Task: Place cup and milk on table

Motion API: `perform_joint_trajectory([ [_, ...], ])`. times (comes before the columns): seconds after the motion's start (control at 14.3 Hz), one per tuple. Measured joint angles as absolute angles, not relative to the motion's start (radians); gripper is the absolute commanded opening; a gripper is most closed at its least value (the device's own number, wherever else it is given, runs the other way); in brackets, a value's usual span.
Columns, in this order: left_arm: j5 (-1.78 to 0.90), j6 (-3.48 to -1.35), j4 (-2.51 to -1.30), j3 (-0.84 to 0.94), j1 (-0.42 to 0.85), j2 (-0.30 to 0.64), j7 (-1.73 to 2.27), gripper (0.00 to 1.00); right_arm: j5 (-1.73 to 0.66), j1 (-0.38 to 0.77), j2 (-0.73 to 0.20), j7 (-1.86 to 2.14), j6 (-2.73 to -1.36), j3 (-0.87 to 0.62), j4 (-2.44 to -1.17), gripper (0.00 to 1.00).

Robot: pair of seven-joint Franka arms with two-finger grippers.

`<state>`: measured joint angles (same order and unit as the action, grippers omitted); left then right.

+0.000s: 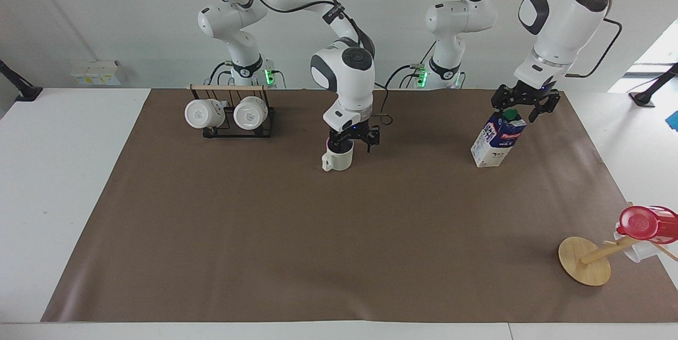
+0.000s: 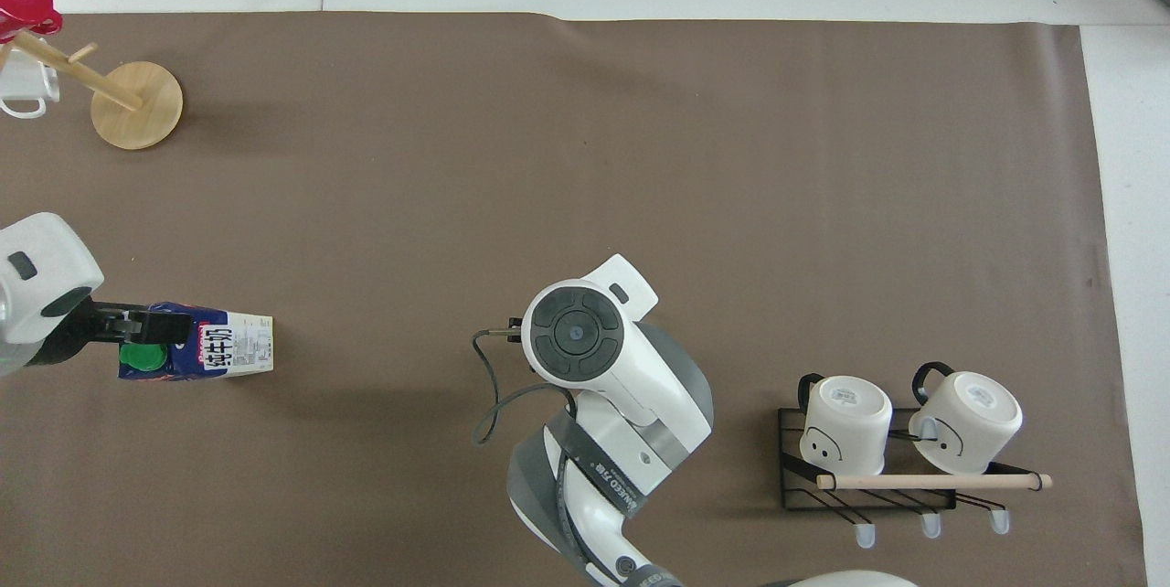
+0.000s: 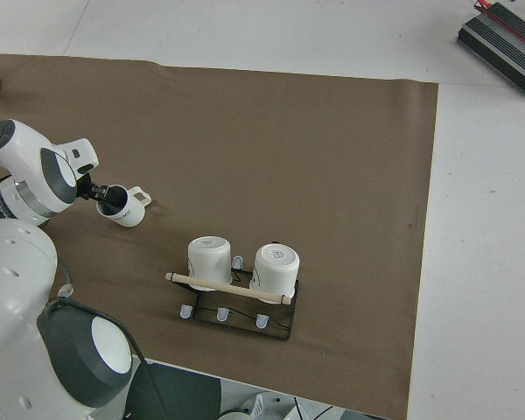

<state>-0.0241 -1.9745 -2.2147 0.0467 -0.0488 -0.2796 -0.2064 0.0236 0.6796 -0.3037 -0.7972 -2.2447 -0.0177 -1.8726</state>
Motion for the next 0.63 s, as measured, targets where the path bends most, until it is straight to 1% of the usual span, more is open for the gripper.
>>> perform_joint_trajectory([
  [0.21,-0.024,-1.986,-2.239,0.046,-0.049,-0.280,-0.211,1.00,0.024,0.675,-0.250,-0.797,-2.211,-0.016,-1.866,1.00],
  [0.35,-0.024,-1.997,-2.245,0.046,-0.050,-0.280,-0.212,1.00,0.024,0.668,-0.191,-0.797,-2.155,-0.006,-1.862,1.00],
  [0.63,-0.024,-2.044,-2.295,0.043,-0.066,-0.280,-0.228,1.00,0.025,0.596,-0.086,-0.763,-2.048,-0.002,-1.860,1.00],
])
